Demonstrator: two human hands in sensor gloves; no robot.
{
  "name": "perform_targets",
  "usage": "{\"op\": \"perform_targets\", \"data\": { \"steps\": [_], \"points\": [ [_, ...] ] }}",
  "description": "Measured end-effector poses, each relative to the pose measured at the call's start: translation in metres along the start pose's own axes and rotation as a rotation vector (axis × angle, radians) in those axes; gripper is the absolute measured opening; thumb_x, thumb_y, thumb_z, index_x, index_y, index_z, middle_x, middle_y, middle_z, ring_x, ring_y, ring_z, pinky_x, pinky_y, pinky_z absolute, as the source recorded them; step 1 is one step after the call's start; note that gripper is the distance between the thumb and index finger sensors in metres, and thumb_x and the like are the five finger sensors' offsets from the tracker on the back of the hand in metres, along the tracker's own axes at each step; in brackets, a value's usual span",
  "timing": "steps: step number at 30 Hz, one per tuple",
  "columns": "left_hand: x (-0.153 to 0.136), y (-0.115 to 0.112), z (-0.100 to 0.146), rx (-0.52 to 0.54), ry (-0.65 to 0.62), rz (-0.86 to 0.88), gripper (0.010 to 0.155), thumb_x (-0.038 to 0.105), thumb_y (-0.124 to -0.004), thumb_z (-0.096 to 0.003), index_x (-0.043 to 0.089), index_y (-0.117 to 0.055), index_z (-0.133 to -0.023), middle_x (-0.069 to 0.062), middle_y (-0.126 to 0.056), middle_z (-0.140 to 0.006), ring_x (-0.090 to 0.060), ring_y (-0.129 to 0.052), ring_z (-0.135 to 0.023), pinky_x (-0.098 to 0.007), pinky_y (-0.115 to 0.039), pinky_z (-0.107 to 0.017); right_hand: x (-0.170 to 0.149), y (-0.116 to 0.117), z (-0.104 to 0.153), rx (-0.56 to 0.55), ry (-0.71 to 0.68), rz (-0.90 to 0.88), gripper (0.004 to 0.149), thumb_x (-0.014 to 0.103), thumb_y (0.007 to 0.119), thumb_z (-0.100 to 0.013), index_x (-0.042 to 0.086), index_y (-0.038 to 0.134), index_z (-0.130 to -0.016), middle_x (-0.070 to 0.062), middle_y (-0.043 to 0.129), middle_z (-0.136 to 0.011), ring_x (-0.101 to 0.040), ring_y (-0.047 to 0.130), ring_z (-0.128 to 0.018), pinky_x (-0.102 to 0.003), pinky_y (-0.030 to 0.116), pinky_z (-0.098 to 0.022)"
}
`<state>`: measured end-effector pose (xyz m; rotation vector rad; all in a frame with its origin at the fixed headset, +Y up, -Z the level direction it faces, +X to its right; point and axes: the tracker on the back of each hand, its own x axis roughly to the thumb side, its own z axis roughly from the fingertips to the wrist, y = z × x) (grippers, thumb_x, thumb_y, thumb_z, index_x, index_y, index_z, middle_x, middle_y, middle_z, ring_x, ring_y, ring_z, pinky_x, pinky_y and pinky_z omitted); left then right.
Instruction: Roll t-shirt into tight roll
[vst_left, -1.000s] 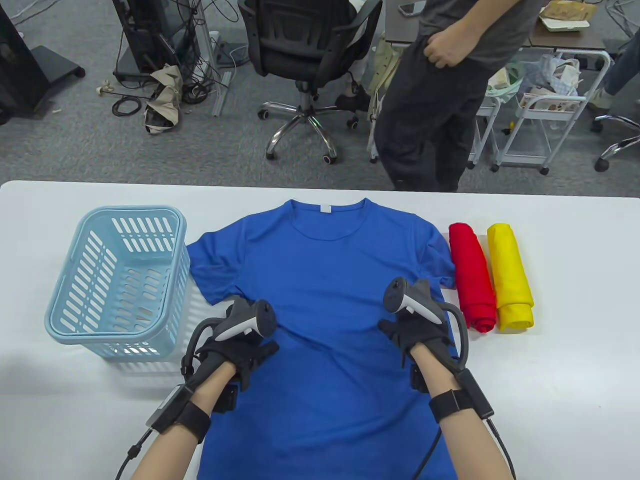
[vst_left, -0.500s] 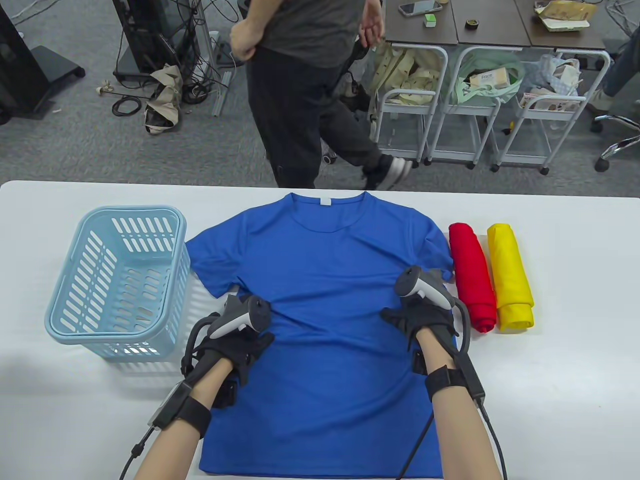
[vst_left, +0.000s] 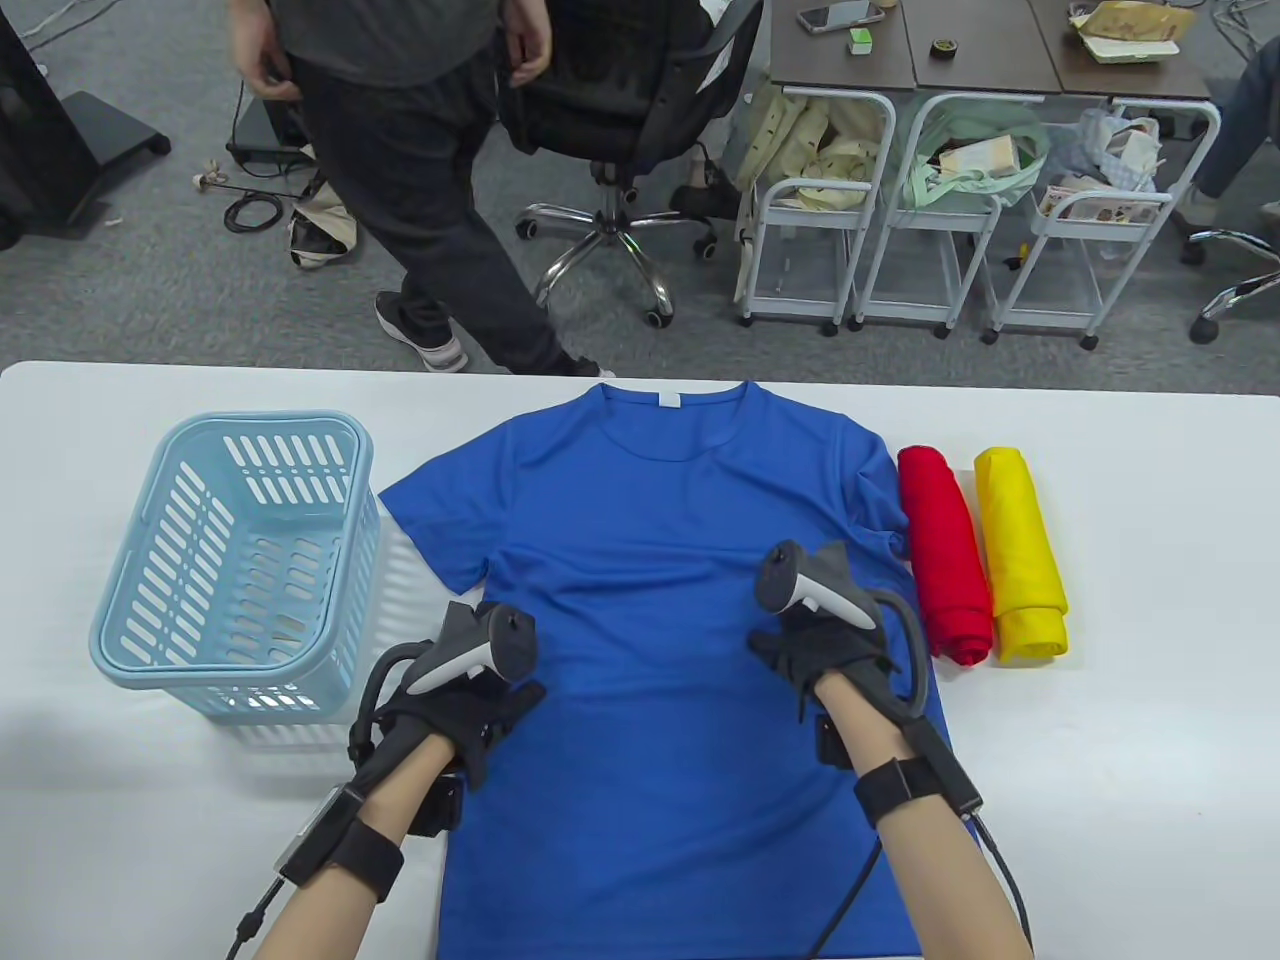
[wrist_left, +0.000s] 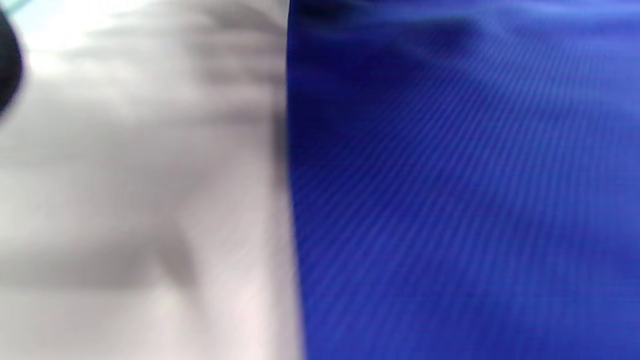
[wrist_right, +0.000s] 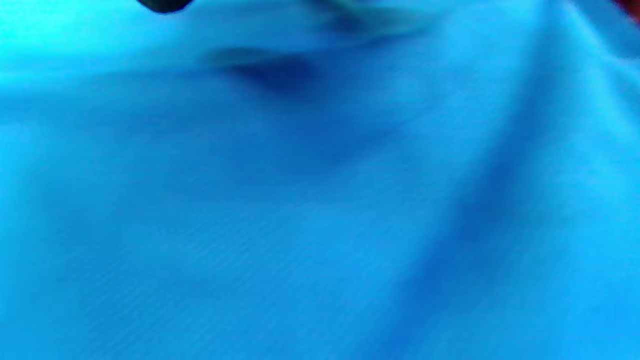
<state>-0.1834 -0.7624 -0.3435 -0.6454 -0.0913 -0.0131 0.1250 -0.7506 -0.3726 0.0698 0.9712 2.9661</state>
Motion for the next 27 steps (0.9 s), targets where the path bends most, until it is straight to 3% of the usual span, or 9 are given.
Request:
{"op": "perform_targets", "data": {
  "steps": [4, 8, 12, 16, 20, 24, 27],
  "points": [
    [0.002, 0.014, -0.008, 0.085, 0.109, 0.006, 0.066, 0.044, -0.038, -0.0577, 0.027, -0.003, -0.111, -0.012, -0.002, -0.12, -0.042, -0.015, -0.113, -0.067, -0.037, -0.079, 0.029, 0.025, 0.022, 0.044, -0.107, 0.125, 0.084, 0.061, 0.054, -0.059, 0.022, 0.006, -0.116, -0.016, 0.004, -0.119, -0.049, 0.011, -0.11, -0.058, 0.035, -0.076],
    [0.002, 0.021, -0.022, 0.078, 0.119, 0.057, 0.066, 0.042, -0.039, -0.0579, 0.027, -0.003, -0.11, -0.01, -0.003, -0.12, -0.042, -0.016, -0.113, -0.066, -0.038, -0.079, 0.019, 0.045, 0.024, 0.091, -0.091, 0.168, 0.086, 0.062, 0.054, -0.058, 0.025, -0.002, -0.112, -0.014, -0.005, -0.116, -0.047, 0.004, -0.108, -0.059, 0.032, -0.076],
    [-0.003, 0.031, -0.039, 0.083, 0.172, 0.085, 0.066, 0.035, -0.044, -0.0579, 0.026, -0.005, -0.11, -0.008, -0.007, -0.12, -0.04, -0.022, -0.113, -0.065, -0.041, -0.079, 0.003, 0.043, 0.021, 0.105, -0.083, 0.088, 0.086, 0.06, 0.056, -0.058, 0.026, -0.002, -0.112, -0.011, -0.008, -0.115, -0.045, -0.002, -0.108, -0.059, 0.027, -0.076],
    [-0.013, 0.039, -0.044, 0.182, 0.178, 0.29, 0.065, 0.025, -0.051, -0.0564, 0.026, -0.016, -0.111, -0.009, -0.018, -0.122, -0.04, -0.033, -0.113, -0.064, -0.046, -0.078, -0.002, 0.044, 0.022, 0.123, -0.092, 0.07, 0.086, 0.058, 0.056, -0.06, 0.025, -0.003, -0.111, -0.012, -0.01, -0.114, -0.045, -0.004, -0.106, -0.059, 0.025, -0.076],
    [-0.016, 0.04, -0.055, 0.173, 0.21, 0.077, 0.066, 0.024, -0.054, -0.0561, 0.034, -0.017, -0.11, -0.002, -0.019, -0.122, -0.037, -0.03, -0.114, -0.063, -0.044, -0.079, 0.025, 0.042, 0.034, 0.075, -0.155, 0.117, 0.084, 0.057, 0.057, -0.06, 0.024, 0.0, -0.113, -0.015, -0.005, -0.116, -0.048, 0.001, -0.107, -0.059, 0.028, -0.076],
    [-0.023, 0.038, -0.066, 0.127, 0.232, 0.05, 0.067, 0.023, -0.054, -0.0565, 0.041, -0.013, -0.107, 0.001, -0.02, -0.122, -0.035, -0.029, -0.115, -0.062, -0.043, -0.079, 0.057, 0.05, 0.046, 0.063, -0.26, 0.196, 0.086, 0.059, 0.057, -0.058, 0.025, -0.001, -0.113, -0.013, -0.005, -0.117, -0.047, 0.001, -0.108, -0.059, 0.028, -0.077],
    [-0.023, 0.041, -0.067, 0.149, 0.239, -0.001, 0.065, 0.026, -0.054, -0.0568, 0.04, -0.018, -0.109, 0.002, -0.024, -0.123, -0.033, -0.034, -0.115, -0.062, -0.043, -0.08, 0.054, 0.063, 0.04, 0.11, -0.232, 0.244, 0.088, 0.061, 0.057, -0.057, 0.026, -0.003, -0.111, -0.011, -0.007, -0.115, -0.046, 0.001, -0.108, -0.06, 0.029, -0.076]
  ]
}}
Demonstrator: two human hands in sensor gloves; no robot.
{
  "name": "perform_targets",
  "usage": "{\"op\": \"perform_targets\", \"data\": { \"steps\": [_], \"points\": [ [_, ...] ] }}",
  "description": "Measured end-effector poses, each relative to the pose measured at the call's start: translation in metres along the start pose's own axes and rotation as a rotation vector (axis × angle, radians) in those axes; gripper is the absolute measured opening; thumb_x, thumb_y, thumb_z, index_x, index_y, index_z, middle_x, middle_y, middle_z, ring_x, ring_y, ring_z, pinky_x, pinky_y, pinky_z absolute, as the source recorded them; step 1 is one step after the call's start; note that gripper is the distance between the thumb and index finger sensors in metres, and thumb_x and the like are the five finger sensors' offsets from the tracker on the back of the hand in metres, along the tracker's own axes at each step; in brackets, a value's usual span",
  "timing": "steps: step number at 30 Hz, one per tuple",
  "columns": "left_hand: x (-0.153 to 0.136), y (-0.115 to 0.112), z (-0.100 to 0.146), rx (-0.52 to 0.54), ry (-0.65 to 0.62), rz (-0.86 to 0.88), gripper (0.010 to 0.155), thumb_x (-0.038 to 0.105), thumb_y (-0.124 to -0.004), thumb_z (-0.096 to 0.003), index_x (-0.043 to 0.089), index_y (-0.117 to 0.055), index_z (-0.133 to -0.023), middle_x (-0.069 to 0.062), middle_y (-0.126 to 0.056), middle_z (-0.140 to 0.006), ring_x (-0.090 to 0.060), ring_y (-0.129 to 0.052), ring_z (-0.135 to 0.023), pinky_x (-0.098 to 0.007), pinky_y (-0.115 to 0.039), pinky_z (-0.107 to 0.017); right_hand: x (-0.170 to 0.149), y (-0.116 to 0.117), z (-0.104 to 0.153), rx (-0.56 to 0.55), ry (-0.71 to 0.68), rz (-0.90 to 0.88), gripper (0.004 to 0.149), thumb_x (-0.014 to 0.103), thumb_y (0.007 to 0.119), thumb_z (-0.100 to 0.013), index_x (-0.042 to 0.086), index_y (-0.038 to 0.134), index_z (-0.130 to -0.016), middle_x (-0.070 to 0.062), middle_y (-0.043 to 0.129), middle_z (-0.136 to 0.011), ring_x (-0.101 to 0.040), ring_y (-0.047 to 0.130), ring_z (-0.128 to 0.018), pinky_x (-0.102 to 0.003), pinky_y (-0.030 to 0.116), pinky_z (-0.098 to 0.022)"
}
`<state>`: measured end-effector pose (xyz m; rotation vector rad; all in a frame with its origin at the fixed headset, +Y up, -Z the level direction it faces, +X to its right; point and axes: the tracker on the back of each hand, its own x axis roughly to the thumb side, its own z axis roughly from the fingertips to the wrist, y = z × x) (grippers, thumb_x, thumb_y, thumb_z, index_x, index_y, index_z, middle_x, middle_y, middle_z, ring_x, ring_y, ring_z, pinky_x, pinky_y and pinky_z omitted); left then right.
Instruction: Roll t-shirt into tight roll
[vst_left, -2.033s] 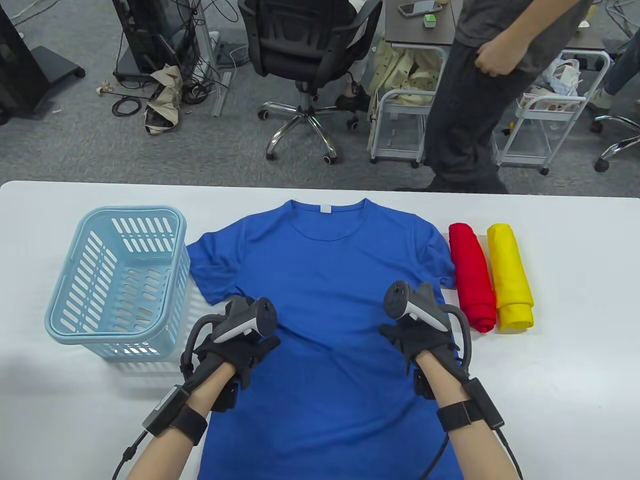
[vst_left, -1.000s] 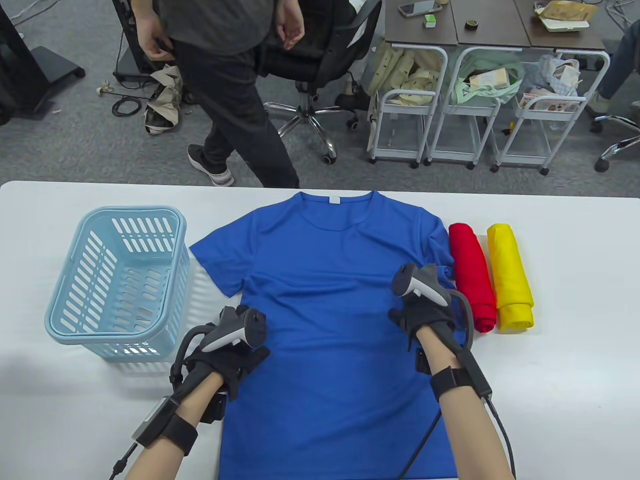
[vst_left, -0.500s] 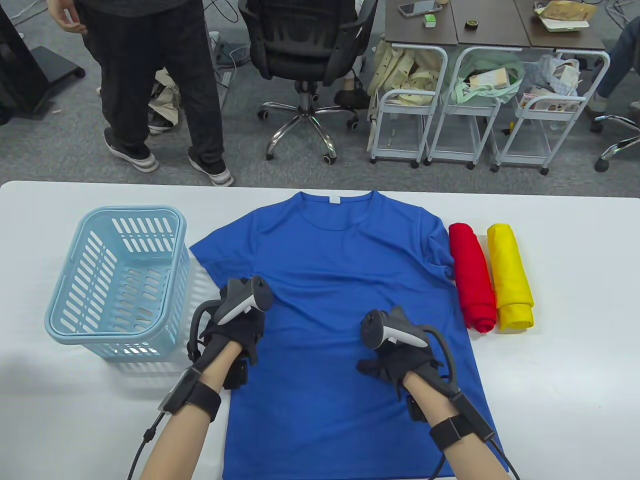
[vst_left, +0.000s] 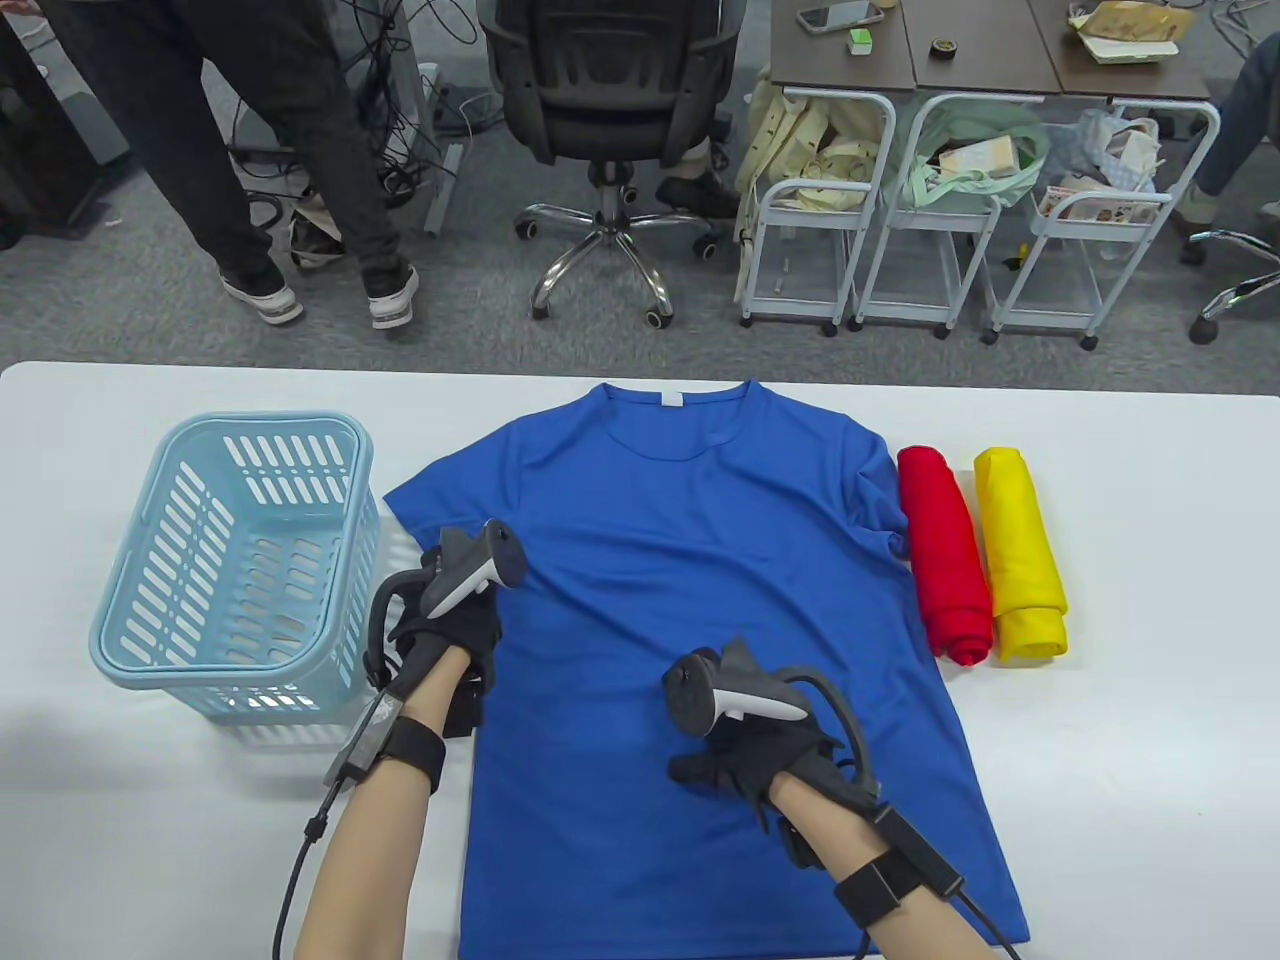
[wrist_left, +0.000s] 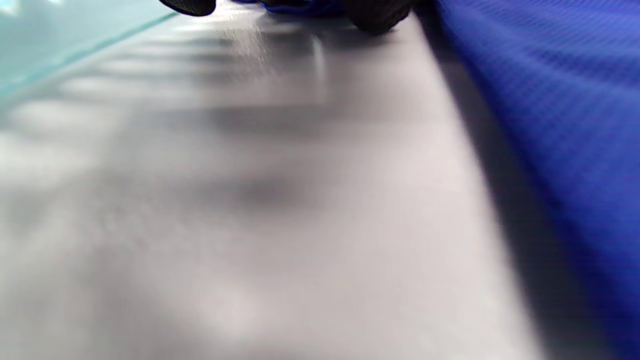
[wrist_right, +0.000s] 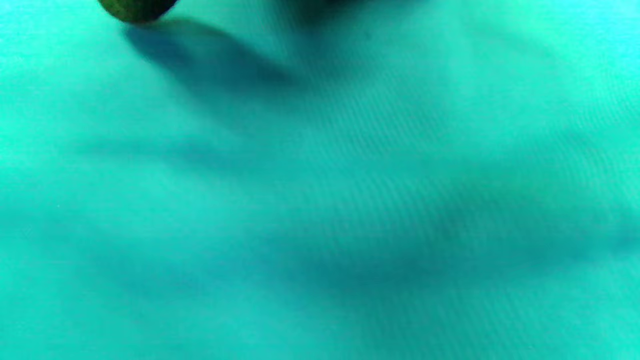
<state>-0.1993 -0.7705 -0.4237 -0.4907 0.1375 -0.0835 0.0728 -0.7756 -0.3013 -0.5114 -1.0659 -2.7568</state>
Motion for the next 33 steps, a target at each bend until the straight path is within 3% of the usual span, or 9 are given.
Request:
{"op": "perform_targets", "data": {
  "steps": [3, 6, 10, 14, 17, 23, 28, 31, 33],
  "points": [
    [0.0, 0.002, -0.003, 0.009, 0.011, -0.046, 0.067, 0.03, -0.054, -0.0571, 0.033, -0.012, -0.109, 0.003, -0.025, -0.123, -0.032, -0.036, -0.116, -0.062, -0.044, -0.08, -0.013, 0.0, 0.001, -0.002, -0.022, -0.077, 0.09, 0.059, 0.061, -0.057, 0.028, -0.002, -0.111, -0.009, -0.01, -0.115, -0.043, -0.004, -0.107, -0.06, 0.023, -0.076],
    [0.001, 0.003, -0.009, -0.006, 0.005, -0.017, 0.067, 0.032, -0.051, -0.0575, 0.04, -0.006, -0.107, 0.002, -0.021, -0.124, -0.034, -0.033, -0.116, -0.062, -0.042, -0.08, -0.025, -0.003, 0.003, 0.005, 0.025, -0.059, 0.089, 0.058, 0.063, -0.056, 0.028, 0.0, -0.112, -0.009, -0.007, -0.116, -0.043, -0.001, -0.109, -0.06, 0.026, -0.077],
    [0.005, 0.004, -0.015, 0.016, 0.003, -0.008, 0.058, 0.038, -0.045, -0.0573, 0.047, -0.018, -0.108, -0.001, -0.019, -0.124, -0.037, -0.031, -0.116, -0.062, -0.042, -0.08, -0.023, -0.009, 0.007, -0.021, 0.091, -0.049, 0.089, 0.054, 0.067, -0.056, 0.025, 0.006, -0.113, -0.013, 0.001, -0.118, -0.047, 0.009, -0.11, -0.06, 0.031, -0.076],
    [0.007, 0.008, -0.017, 0.045, -0.006, -0.037, 0.059, 0.04, -0.048, -0.0568, 0.048, -0.02, -0.108, -0.007, -0.02, -0.125, -0.037, -0.035, -0.116, -0.063, -0.044, -0.079, 0.026, -0.016, 0.021, -0.138, 0.022, 0.106, 0.087, 0.048, 0.071, -0.057, 0.028, 0.007, -0.114, -0.014, 0.001, -0.119, -0.048, 0.008, -0.11, -0.062, 0.029, -0.076],
    [0.011, 0.012, -0.015, 0.076, -0.022, -0.041, 0.073, 0.039, -0.055, -0.057, 0.049, 0.003, -0.101, -0.009, -0.007, -0.122, -0.038, -0.034, -0.115, -0.063, -0.045, -0.079, 0.074, -0.017, 0.03, -0.165, -0.139, 0.189, 0.084, 0.045, 0.069, -0.058, 0.032, 0.008, -0.113, -0.015, 0.0, -0.119, -0.046, 0.007, -0.11, -0.063, 0.025, -0.076],
    [0.018, 0.01, -0.015, 0.104, -0.091, -0.121, 0.059, 0.033, -0.054, -0.057, 0.053, -0.028, -0.106, -0.008, -0.027, -0.124, -0.036, -0.045, -0.113, -0.06, -0.053, -0.078, 0.153, 0.003, 0.035, -0.069, -0.441, 0.248, 0.072, 0.033, 0.066, -0.06, 0.039, 0.016, -0.112, -0.015, 0.011, -0.117, -0.037, 0.036, -0.102, -0.056, 0.037, -0.075],
    [0.015, 0.012, -0.014, 0.139, -0.095, -0.112, 0.058, 0.039, -0.058, -0.0559, 0.053, -0.033, -0.107, -0.007, -0.035, -0.123, -0.034, -0.049, -0.112, -0.058, -0.054, -0.078, 0.161, 0.004, 0.03, -0.12, -0.392, 0.287, 0.067, 0.034, 0.073, -0.058, 0.039, 0.031, -0.11, -0.012, 0.031, -0.114, -0.031, 0.05, -0.095, -0.055, 0.045, -0.073],
    [0.016, 0.014, -0.014, 0.191, -0.101, -0.138, 0.049, 0.042, -0.061, -0.0542, 0.049, -0.049, -0.102, -0.006, -0.046, -0.119, -0.032, -0.057, -0.107, -0.055, -0.057, -0.077, 0.16, 0.004, 0.031, -0.178, -0.392, 0.276, 0.043, 0.033, 0.075, -0.059, 0.035, 0.059, -0.099, -0.007, 0.051, -0.107, -0.025, 0.064, -0.087, -0.053, 0.054, -0.07],
    [0.019, 0.013, -0.014, 0.223, -0.11, -0.162, 0.045, 0.04, -0.062, -0.0532, 0.046, -0.056, -0.097, -0.006, -0.053, -0.115, -0.031, -0.066, -0.099, -0.052, -0.06, -0.075, 0.159, 0.006, 0.032, -0.19, -0.403, 0.293, 0.04, 0.033, 0.074, -0.059, 0.034, 0.062, -0.097, -0.006, 0.054, -0.105, -0.024, 0.067, -0.085, -0.052, 0.056, -0.07]
  ]
}}
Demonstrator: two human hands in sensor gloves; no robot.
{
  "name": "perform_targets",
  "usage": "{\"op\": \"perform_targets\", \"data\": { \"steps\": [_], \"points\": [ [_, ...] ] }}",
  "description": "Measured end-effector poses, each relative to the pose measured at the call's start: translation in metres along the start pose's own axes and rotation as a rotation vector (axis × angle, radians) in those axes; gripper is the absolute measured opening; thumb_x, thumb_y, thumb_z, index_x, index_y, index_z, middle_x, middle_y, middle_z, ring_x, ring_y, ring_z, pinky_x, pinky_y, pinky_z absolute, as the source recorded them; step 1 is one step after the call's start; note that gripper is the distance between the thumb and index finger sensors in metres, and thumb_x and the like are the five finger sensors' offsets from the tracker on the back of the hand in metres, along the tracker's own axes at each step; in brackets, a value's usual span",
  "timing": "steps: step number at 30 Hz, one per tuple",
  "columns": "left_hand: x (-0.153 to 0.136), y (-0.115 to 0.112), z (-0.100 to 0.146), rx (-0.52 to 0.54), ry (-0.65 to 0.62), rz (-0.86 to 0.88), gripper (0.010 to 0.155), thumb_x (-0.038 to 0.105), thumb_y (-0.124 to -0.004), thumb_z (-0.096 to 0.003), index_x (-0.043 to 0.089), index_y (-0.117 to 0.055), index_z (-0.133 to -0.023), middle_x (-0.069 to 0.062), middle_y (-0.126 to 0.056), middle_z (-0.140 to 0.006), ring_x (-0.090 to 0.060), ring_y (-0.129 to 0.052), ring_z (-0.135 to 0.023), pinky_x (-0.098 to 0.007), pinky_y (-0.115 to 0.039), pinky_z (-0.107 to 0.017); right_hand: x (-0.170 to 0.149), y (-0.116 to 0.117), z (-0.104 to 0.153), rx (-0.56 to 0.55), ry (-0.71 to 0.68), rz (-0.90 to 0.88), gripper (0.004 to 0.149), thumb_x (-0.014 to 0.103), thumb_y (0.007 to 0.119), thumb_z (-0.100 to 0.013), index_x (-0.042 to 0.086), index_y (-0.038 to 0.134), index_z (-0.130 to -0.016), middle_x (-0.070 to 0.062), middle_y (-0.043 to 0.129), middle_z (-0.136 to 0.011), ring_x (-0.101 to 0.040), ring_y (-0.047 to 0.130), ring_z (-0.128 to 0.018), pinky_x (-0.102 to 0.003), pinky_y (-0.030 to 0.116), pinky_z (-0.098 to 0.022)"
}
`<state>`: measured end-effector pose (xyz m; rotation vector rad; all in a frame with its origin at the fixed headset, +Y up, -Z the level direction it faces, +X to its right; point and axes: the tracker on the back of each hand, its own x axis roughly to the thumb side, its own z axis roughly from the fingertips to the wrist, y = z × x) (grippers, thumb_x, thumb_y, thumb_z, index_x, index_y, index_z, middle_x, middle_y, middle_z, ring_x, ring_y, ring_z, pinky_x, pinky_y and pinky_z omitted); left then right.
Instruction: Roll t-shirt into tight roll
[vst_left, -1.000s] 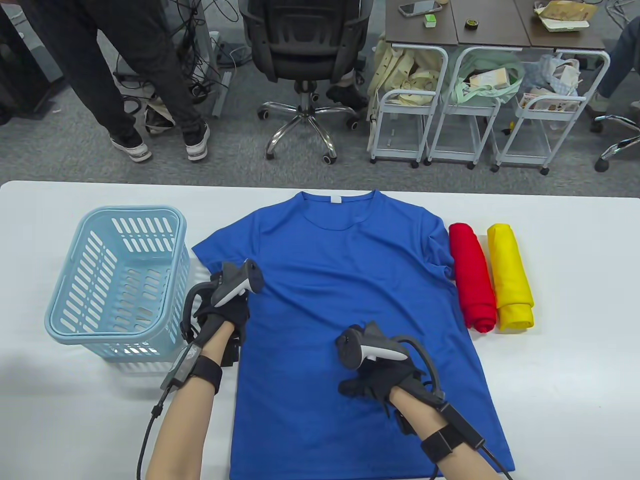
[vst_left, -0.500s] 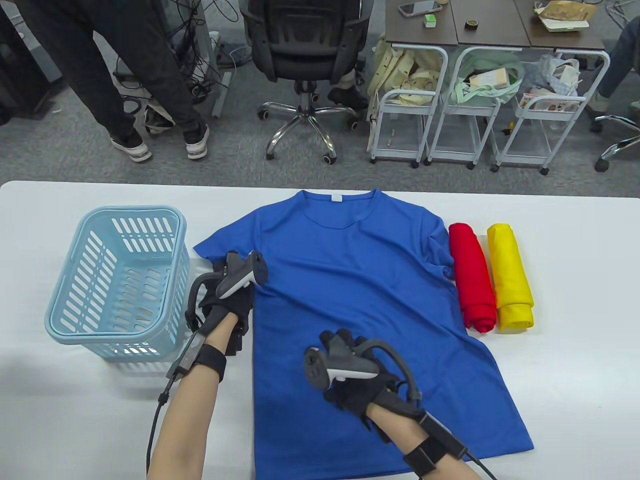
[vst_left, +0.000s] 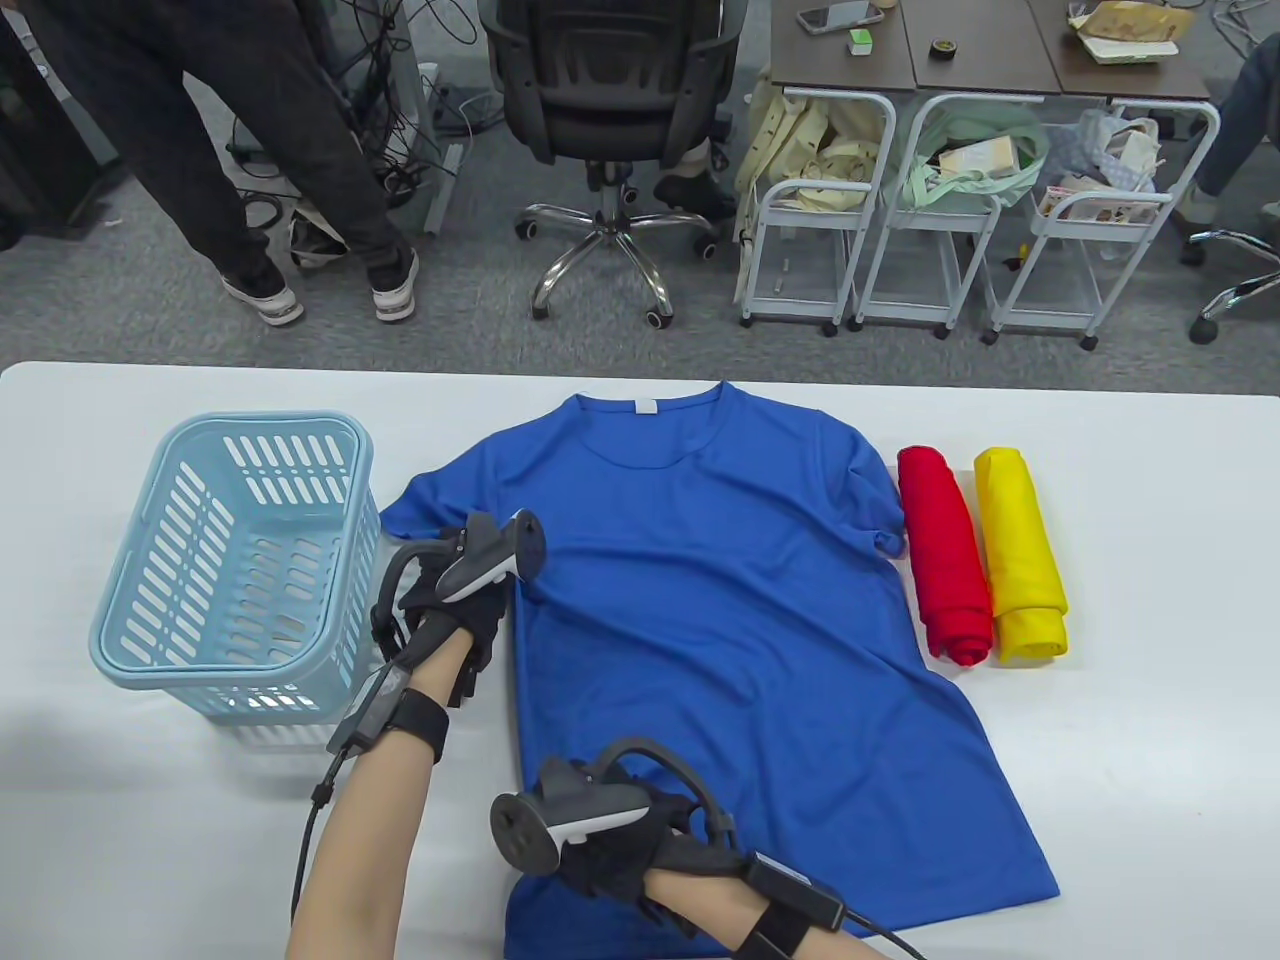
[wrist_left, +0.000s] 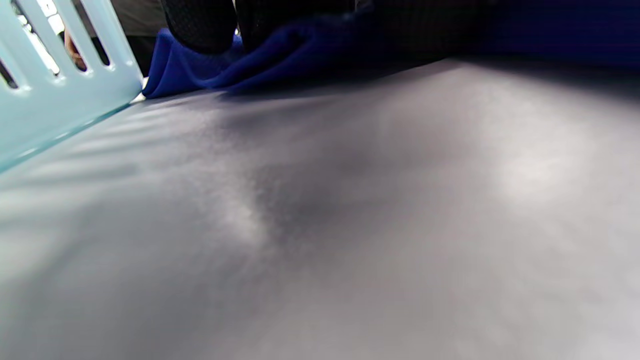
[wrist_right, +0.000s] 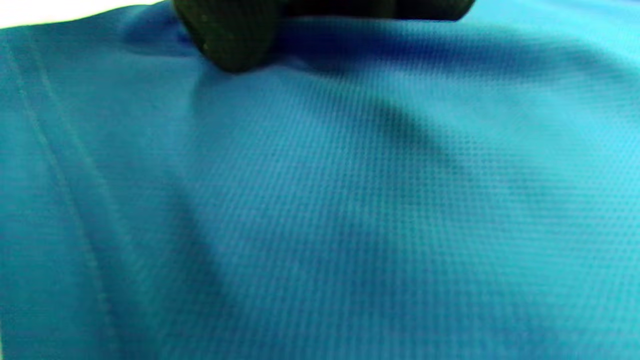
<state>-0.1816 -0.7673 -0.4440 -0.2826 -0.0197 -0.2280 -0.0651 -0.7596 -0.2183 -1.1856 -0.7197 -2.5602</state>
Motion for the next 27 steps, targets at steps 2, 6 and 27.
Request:
{"op": "perform_targets", "data": {
  "steps": [2, 6, 27],
  "points": [
    [0.004, 0.001, 0.0, 0.006, -0.003, -0.033, 0.043, 0.04, -0.061, -0.0527, 0.044, -0.058, -0.096, -0.006, -0.059, -0.111, -0.029, -0.072, -0.093, -0.051, -0.063, -0.073, -0.001, 0.002, 0.002, -0.012, -0.002, 0.001, 0.039, 0.032, 0.072, -0.059, 0.034, 0.062, -0.097, -0.006, 0.054, -0.105, -0.023, 0.067, -0.085, -0.051, 0.056, -0.07],
    [0.009, 0.003, -0.001, 0.003, 0.005, -0.088, 0.043, 0.04, -0.06, -0.052, 0.041, -0.059, -0.095, -0.004, -0.065, -0.106, -0.025, -0.079, -0.087, -0.049, -0.069, -0.07, -0.006, 0.006, 0.01, -0.013, -0.003, -0.042, 0.04, 0.031, 0.068, -0.06, 0.029, 0.058, -0.098, -0.008, 0.054, -0.105, -0.024, 0.067, -0.085, -0.051, 0.056, -0.07],
    [-0.021, 0.093, 0.036, 0.203, 0.226, 0.316, 0.045, 0.036, -0.058, -0.0535, 0.036, -0.053, -0.098, -0.009, -0.061, -0.109, -0.028, -0.08, -0.089, -0.048, -0.074, -0.068, -0.044, -0.072, 0.064, -0.354, -0.302, -0.664, 0.041, 0.03, 0.063, -0.063, 0.026, 0.053, -0.102, -0.01, 0.052, -0.107, -0.024, 0.068, -0.087, -0.051, 0.058, -0.07]
  ]
}}
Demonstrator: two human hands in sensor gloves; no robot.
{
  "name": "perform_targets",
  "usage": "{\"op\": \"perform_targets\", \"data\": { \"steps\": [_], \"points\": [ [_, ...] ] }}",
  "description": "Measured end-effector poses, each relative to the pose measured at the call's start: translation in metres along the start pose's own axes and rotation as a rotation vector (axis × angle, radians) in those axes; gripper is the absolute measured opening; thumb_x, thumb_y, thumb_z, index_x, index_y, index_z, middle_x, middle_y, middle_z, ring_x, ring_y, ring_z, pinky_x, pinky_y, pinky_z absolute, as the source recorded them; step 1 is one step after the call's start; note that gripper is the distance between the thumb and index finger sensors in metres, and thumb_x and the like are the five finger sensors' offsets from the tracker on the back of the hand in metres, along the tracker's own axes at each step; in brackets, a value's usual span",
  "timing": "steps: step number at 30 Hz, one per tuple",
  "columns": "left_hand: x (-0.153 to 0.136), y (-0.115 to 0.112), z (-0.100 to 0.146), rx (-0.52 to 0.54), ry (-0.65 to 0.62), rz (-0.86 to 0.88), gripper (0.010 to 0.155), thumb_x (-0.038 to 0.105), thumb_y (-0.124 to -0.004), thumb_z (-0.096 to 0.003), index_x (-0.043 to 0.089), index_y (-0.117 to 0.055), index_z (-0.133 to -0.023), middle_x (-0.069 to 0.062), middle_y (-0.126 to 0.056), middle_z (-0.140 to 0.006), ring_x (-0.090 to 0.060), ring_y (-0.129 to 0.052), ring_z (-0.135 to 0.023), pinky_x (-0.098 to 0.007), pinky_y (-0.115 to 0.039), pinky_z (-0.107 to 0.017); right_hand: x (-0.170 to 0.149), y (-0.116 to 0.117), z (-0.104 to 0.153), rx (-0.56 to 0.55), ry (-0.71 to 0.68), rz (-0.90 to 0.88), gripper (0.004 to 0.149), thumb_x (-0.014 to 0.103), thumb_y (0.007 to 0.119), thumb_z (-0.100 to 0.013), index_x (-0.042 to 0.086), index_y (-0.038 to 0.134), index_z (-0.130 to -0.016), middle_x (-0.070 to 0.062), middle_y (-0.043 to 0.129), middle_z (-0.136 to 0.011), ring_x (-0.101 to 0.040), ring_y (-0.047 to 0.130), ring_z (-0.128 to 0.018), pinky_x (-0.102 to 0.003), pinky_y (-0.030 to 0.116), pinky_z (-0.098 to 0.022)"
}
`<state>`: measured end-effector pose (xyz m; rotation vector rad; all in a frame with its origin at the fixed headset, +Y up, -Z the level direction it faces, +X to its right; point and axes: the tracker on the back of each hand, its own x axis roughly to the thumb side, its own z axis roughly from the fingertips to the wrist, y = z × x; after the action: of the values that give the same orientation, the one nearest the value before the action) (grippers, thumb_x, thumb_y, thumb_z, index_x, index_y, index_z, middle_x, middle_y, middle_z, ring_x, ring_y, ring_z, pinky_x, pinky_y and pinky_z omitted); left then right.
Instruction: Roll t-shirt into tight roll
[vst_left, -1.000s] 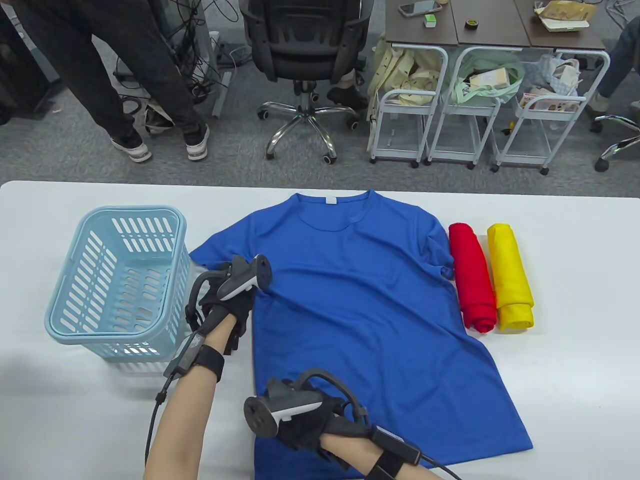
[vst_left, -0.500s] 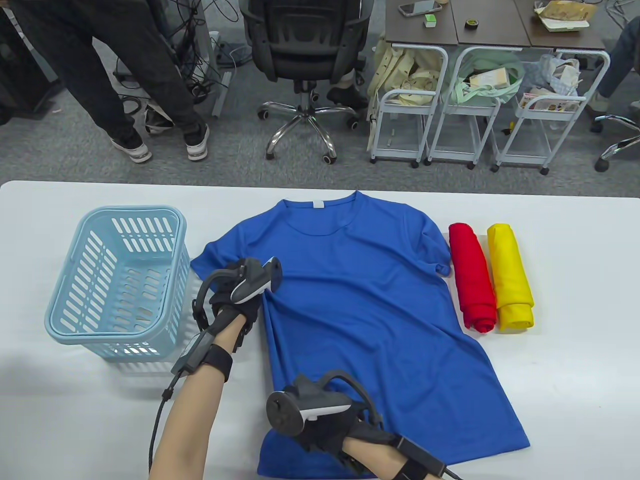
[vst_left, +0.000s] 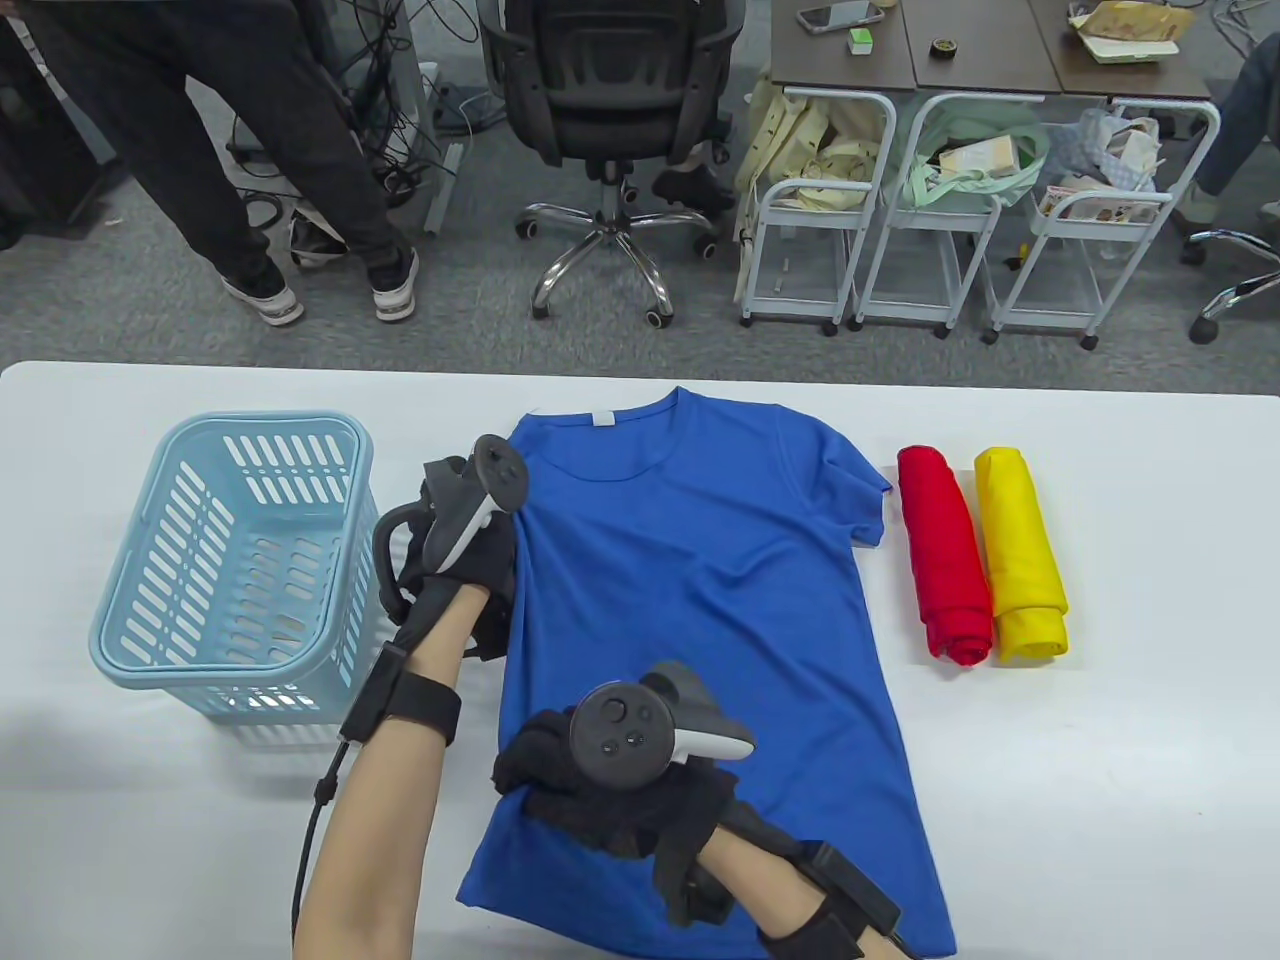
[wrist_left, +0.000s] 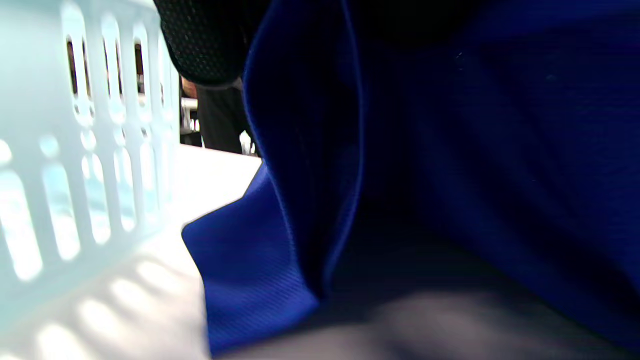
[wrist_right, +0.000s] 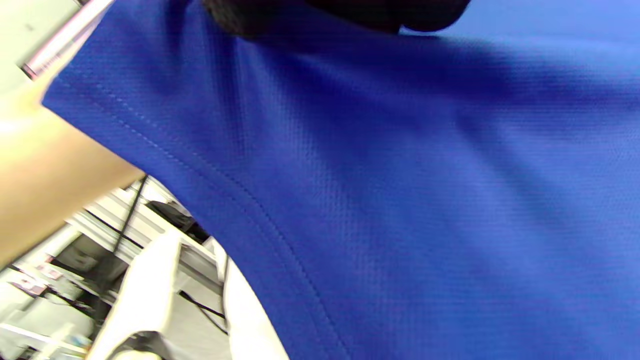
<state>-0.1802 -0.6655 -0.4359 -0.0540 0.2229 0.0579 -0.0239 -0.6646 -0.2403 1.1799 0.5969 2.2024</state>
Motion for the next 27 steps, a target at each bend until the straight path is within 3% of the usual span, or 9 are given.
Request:
{"op": "perform_targets", "data": {
  "steps": [7, 10, 17, 18, 20, 21, 22, 24, 27],
  "points": [
    [0.032, -0.014, 0.002, -0.073, -0.033, 0.123, 0.045, 0.036, -0.058, -0.0536, 0.036, -0.053, -0.099, -0.01, -0.069, -0.105, -0.028, -0.089, -0.082, -0.048, -0.078, -0.064, -0.036, 0.003, 0.036, 0.022, 0.088, -0.004, 0.038, 0.031, 0.07, -0.06, 0.031, 0.062, -0.098, -0.008, 0.058, -0.106, -0.024, 0.073, -0.086, -0.05, 0.062, -0.068],
    [0.078, -0.018, 0.011, -0.106, -0.114, 0.195, 0.045, 0.036, -0.058, -0.0541, 0.035, -0.054, -0.099, -0.008, -0.08, -0.099, -0.026, -0.096, -0.075, -0.047, -0.082, -0.06, -0.053, -0.005, 0.066, 0.02, 0.111, -0.019, 0.038, 0.031, 0.071, -0.059, 0.032, 0.064, -0.096, -0.008, 0.06, -0.106, -0.024, 0.075, -0.085, -0.05, 0.063, -0.067],
    [0.184, -0.024, 0.04, -0.092, -0.304, 0.266, 0.045, 0.037, -0.059, -0.0545, 0.035, -0.053, -0.099, -0.005, -0.081, -0.099, -0.026, -0.096, -0.077, -0.046, -0.081, -0.062, -0.087, -0.033, 0.158, -0.008, 0.228, 0.014, 0.037, 0.033, 0.075, -0.057, 0.033, 0.069, -0.094, -0.005, 0.067, -0.104, -0.023, 0.08, -0.084, -0.05, 0.067, -0.066],
    [0.197, -0.029, 0.046, -0.097, -0.349, 0.275, 0.046, 0.038, -0.059, -0.0548, 0.036, -0.052, -0.1, -0.005, -0.079, -0.102, -0.026, -0.095, -0.081, -0.047, -0.08, -0.064, -0.094, -0.038, 0.175, -0.009, 0.287, 0.027, 0.038, 0.034, 0.077, -0.056, 0.033, 0.071, -0.093, -0.007, 0.065, -0.107, -0.026, 0.078, -0.088, -0.053, 0.065, -0.067],
    [0.212, -0.042, 0.051, -0.214, -0.51, 0.288, 0.066, 0.044, -0.063, -0.0538, 0.04, -0.028, -0.109, -0.009, -0.054, -0.119, -0.037, -0.074, -0.103, -0.054, -0.067, -0.074, -0.112, -0.048, 0.201, -0.035, 0.398, 0.055, 0.043, 0.036, 0.078, -0.055, 0.032, 0.072, -0.098, -0.012, 0.055, -0.116, -0.033, 0.07, -0.099, -0.057, 0.059, -0.07],
    [0.217, -0.05, 0.056, -0.288, -0.535, 0.242, 0.075, 0.046, -0.061, -0.0542, 0.039, -0.01, -0.109, -0.008, -0.034, -0.124, -0.041, -0.055, -0.111, -0.059, -0.057, -0.077, -0.126, -0.055, 0.217, -0.075, 0.454, 0.011, 0.053, 0.036, 0.076, -0.056, 0.028, 0.065, -0.107, -0.016, 0.05, -0.119, -0.037, 0.066, -0.102, -0.059, 0.057, -0.07],
    [0.216, -0.055, 0.06, -0.271, -0.513, 0.177, 0.078, 0.047, -0.06, -0.0541, 0.036, -0.004, -0.108, -0.008, -0.029, -0.124, -0.042, -0.05, -0.112, -0.059, -0.054, -0.078, -0.139, -0.06, 0.229, -0.114, 0.492, -0.051, 0.056, 0.036, 0.074, -0.057, 0.026, 0.06, -0.111, -0.018, 0.046, -0.12, -0.039, 0.063, -0.103, -0.059, 0.056, -0.071],
    [0.208, -0.062, 0.063, -0.217, -0.5, 0.079, 0.079, 0.048, -0.057, -0.0537, 0.029, -0.002, -0.108, -0.011, -0.025, -0.123, -0.043, -0.046, -0.112, -0.059, -0.053, -0.078, -0.163, -0.068, 0.249, -0.203, 0.578, -0.17, 0.058, 0.035, 0.067, -0.061, 0.019, 0.051, -0.115, -0.022, 0.041, -0.12, -0.043, 0.057, -0.104, -0.06, 0.053, -0.07],
    [0.184, -0.072, 0.072, -0.277, -0.512, 0.047, 0.078, 0.051, -0.055, -0.0536, 0.027, -0.006, -0.11, -0.015, -0.025, -0.122, -0.044, -0.047, -0.111, -0.059, -0.053, -0.078, -0.18, -0.068, 0.251, -0.263, 0.656, -0.205, 0.058, 0.036, 0.065, -0.063, 0.016, 0.049, -0.115, -0.022, 0.04, -0.119, -0.044, 0.056, -0.103, -0.06, 0.052, -0.071]
  ]
}}
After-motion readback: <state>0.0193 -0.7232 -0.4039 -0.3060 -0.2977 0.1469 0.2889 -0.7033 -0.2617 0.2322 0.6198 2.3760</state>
